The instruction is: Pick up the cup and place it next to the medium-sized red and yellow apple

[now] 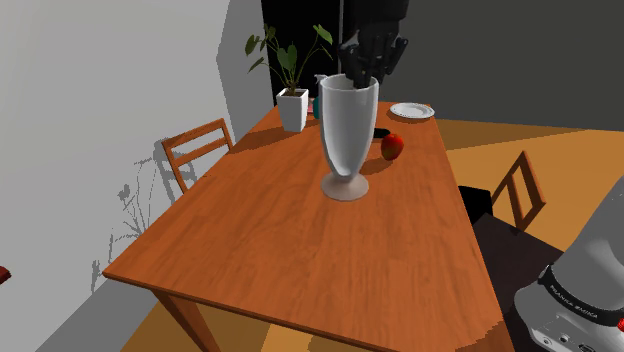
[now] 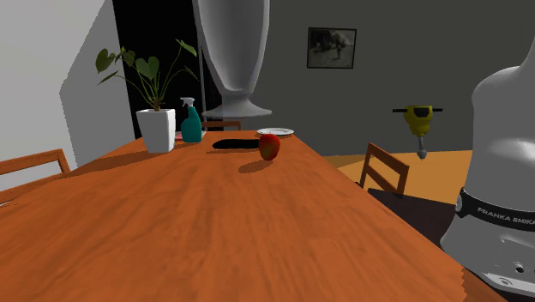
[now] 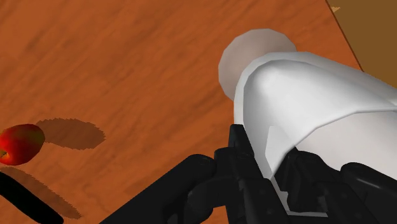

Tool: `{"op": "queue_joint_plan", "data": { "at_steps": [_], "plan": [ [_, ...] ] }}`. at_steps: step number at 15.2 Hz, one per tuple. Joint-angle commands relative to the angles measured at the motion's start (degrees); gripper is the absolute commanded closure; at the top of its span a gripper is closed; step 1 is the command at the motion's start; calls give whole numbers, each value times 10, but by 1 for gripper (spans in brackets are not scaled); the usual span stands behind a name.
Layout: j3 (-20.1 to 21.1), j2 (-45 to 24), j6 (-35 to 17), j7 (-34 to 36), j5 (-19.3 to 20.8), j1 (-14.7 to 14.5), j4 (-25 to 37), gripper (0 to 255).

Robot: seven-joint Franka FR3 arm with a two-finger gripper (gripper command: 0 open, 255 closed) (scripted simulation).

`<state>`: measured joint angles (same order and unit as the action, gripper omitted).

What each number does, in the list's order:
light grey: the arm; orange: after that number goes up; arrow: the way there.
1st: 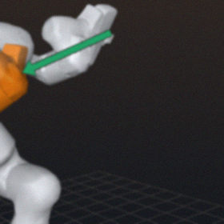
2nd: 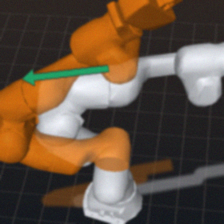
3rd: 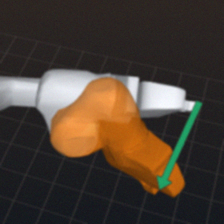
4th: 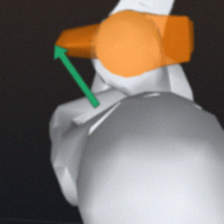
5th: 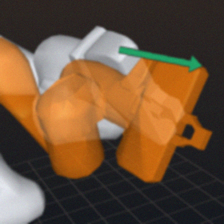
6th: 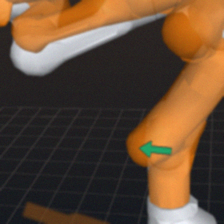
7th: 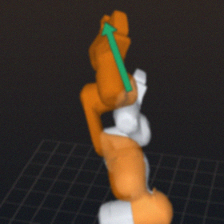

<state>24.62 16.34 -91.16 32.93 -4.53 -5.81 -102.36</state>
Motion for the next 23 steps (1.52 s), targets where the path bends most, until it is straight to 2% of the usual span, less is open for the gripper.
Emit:
{"op": "queue_joint_plan", "data": {
  "at_steps": [1,7,15,23],
  "plan": [
    [0,-2,15,1,1,0,17,255],
    [2,-18,56,5,7,2,73,255],
    [-64,-48,51,-99,24,42,94,255],
    [-116,-115,55,-193,43,83,162,255]
  ]
}}
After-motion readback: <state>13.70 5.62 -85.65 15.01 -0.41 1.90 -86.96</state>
